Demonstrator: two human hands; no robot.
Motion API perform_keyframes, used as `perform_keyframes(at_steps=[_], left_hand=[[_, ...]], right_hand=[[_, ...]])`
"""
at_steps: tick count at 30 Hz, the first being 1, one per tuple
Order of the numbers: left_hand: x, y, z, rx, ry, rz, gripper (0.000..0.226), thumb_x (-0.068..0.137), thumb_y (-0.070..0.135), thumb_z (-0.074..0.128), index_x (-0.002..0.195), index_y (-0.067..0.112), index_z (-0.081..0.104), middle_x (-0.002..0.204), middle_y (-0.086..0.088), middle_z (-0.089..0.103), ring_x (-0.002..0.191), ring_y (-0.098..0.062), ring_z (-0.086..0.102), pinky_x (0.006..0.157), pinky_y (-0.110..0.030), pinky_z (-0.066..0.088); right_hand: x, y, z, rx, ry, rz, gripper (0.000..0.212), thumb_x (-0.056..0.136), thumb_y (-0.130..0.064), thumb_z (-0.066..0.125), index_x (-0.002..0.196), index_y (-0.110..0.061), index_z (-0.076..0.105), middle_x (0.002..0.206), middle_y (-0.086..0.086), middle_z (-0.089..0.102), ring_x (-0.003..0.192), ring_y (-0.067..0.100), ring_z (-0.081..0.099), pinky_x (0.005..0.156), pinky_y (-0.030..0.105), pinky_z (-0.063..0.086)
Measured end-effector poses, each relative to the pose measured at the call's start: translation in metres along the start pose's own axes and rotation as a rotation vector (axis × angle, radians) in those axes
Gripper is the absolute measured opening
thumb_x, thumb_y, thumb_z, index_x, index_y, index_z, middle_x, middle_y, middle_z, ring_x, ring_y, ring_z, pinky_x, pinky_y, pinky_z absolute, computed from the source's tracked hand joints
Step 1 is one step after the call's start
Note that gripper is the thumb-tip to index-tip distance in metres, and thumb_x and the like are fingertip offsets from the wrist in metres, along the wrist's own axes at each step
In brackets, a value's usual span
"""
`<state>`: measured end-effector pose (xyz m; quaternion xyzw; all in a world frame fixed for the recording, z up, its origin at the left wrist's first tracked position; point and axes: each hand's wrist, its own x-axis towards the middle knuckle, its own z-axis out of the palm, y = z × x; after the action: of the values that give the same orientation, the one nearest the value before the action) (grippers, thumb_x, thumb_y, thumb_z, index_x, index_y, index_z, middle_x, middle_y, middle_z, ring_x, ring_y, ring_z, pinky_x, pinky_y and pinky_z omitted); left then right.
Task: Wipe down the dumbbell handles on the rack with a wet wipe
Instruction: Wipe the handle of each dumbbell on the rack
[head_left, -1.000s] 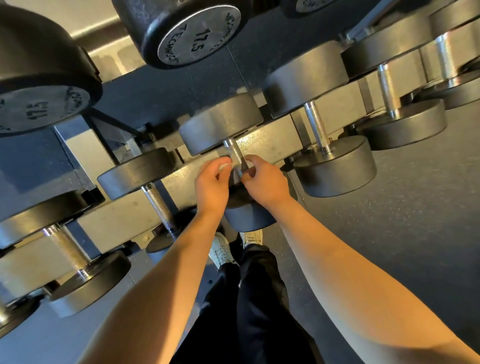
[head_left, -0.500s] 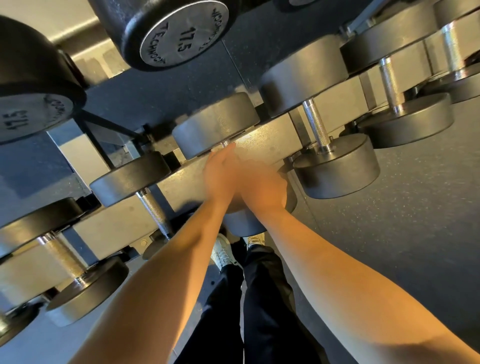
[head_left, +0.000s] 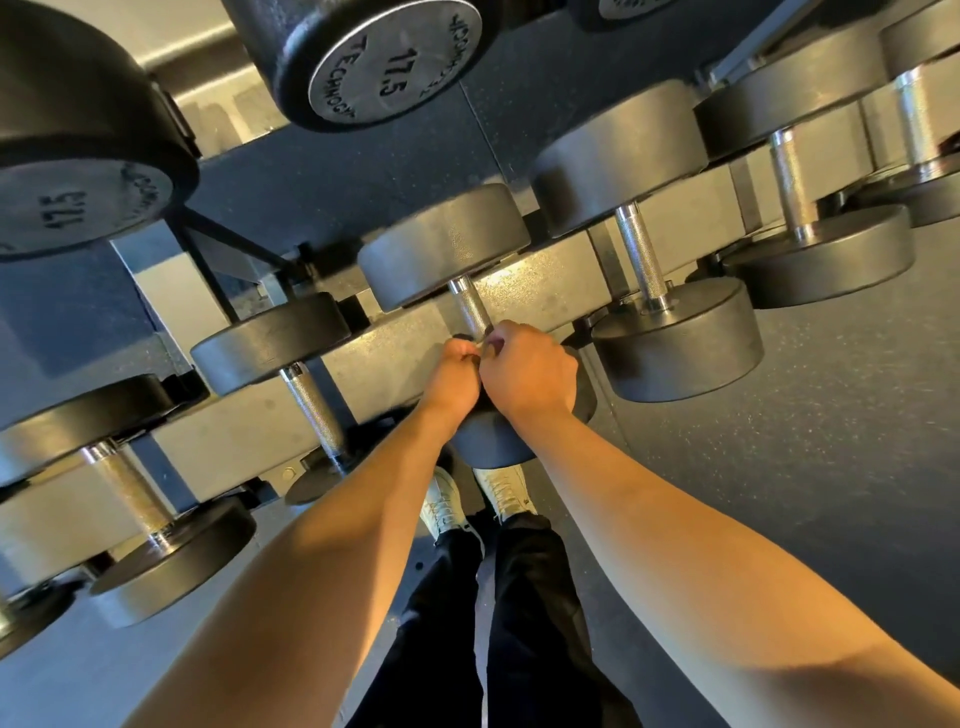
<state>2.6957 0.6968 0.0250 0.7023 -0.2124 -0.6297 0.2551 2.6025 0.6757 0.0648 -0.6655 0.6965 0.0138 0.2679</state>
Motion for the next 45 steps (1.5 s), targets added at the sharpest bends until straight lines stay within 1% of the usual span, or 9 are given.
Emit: perform_keyframes(at_steps=[6, 13, 16, 20, 23, 27, 30, 38, 45], left_hand=[[-0.003, -0.009, -0.004, 0.235, -0.031, 0.021, 0.02, 0.105, 0.032, 0.046, 0.111, 0.015, 0.055, 0.103, -0.007, 0.065, 0.096, -0.019, 0.059, 0.089, -0.039, 0.049], [-0.019, -0.024, -0.014, 0.258, 0.094, 0.142, 0.028, 0.102, 0.017, 0.045, 0.074, 0.018, 0.049, 0.072, 0.0, 0.052, 0.073, -0.015, 0.046, 0.066, -0.033, 0.038], [-0.041, -0.037, -0.025, 0.12, 0.133, 0.197, 0.016, 0.101, 0.026, 0.049, 0.085, 0.023, 0.048, 0.075, -0.002, 0.05, 0.074, -0.013, 0.041, 0.069, -0.038, 0.04], [-0.068, -0.055, -0.052, -0.02, 0.36, 0.218, 0.019, 0.102, 0.017, 0.053, 0.119, 0.027, 0.052, 0.096, 0.003, 0.066, 0.084, -0.012, 0.063, 0.075, -0.032, 0.051], [-0.085, -0.062, -0.082, -0.014, 0.564, 0.219, 0.019, 0.103, 0.016, 0.049, 0.12, 0.026, 0.053, 0.094, 0.007, 0.065, 0.081, -0.003, 0.06, 0.064, -0.019, 0.044], [-0.081, -0.076, -0.118, -0.08, 0.756, 0.195, 0.019, 0.102, 0.015, 0.047, 0.117, 0.027, 0.052, 0.101, 0.002, 0.063, 0.087, -0.014, 0.061, 0.073, -0.029, 0.049], [-0.065, -0.071, -0.132, -0.138, 0.708, 0.174, 0.025, 0.104, 0.022, 0.047, 0.129, 0.023, 0.051, 0.108, 0.0, 0.061, 0.097, -0.019, 0.061, 0.082, -0.032, 0.05], [-0.038, -0.065, -0.149, 0.021, 0.63, 0.045, 0.017, 0.106, 0.019, 0.039, 0.122, 0.018, 0.047, 0.101, -0.007, 0.06, 0.086, -0.022, 0.056, 0.058, -0.024, 0.038], [-0.07, -0.094, -0.14, 0.301, 0.513, -0.076, 0.017, 0.101, 0.02, 0.05, 0.117, 0.017, 0.048, 0.101, -0.005, 0.062, 0.089, -0.025, 0.059, 0.075, -0.034, 0.043]], right_hand=[[-0.006, 0.001, 0.002, 0.022, 0.018, -0.071, 0.018, 0.094, -0.032, 0.052, 0.1, -0.027, 0.069, 0.088, -0.005, 0.069, 0.074, 0.018, 0.063, 0.06, 0.029, 0.043], [-0.017, -0.004, 0.005, 0.009, 0.015, -0.126, 0.013, 0.097, -0.032, 0.052, 0.1, -0.028, 0.065, 0.092, -0.004, 0.069, 0.079, 0.02, 0.066, 0.071, 0.038, 0.055], [-0.03, -0.021, 0.014, 0.052, -0.02, -0.165, 0.009, 0.097, -0.03, 0.055, 0.1, -0.027, 0.062, 0.094, -0.004, 0.068, 0.083, 0.019, 0.065, 0.073, 0.038, 0.054], [-0.042, -0.053, 0.036, 0.35, -0.169, -0.201, 0.01, 0.096, -0.013, 0.057, 0.102, -0.019, 0.064, 0.1, -0.002, 0.066, 0.094, 0.016, 0.062, 0.08, 0.03, 0.051], [-0.046, -0.073, 0.052, 0.429, -0.271, -0.212, 0.016, 0.098, -0.012, 0.055, 0.11, -0.016, 0.066, 0.107, -0.001, 0.067, 0.101, 0.016, 0.062, 0.088, 0.026, 0.049], [-0.05, -0.095, 0.075, 0.531, -0.428, -0.168, 0.027, 0.103, -0.018, 0.047, 0.125, -0.019, 0.063, 0.121, -0.002, 0.064, 0.11, 0.014, 0.058, 0.1, 0.035, 0.051], [-0.056, -0.11, 0.088, 0.67, -0.53, -0.05, 0.031, 0.106, -0.02, 0.043, 0.132, -0.023, 0.06, 0.121, -0.006, 0.059, 0.112, 0.011, 0.053, 0.098, 0.028, 0.043], [-0.063, -0.118, 0.109, 0.887, -0.63, 0.162, 0.025, 0.103, -0.016, 0.041, 0.113, -0.016, 0.064, 0.089, 0.012, 0.066, 0.076, 0.016, 0.056, 0.064, 0.023, 0.048], [-0.075, -0.118, 0.125, 0.652, -0.448, -0.072, 0.034, 0.102, -0.018, 0.044, 0.128, -0.029, 0.061, 0.121, -0.009, 0.064, 0.111, 0.012, 0.06, 0.099, 0.035, 0.05]])
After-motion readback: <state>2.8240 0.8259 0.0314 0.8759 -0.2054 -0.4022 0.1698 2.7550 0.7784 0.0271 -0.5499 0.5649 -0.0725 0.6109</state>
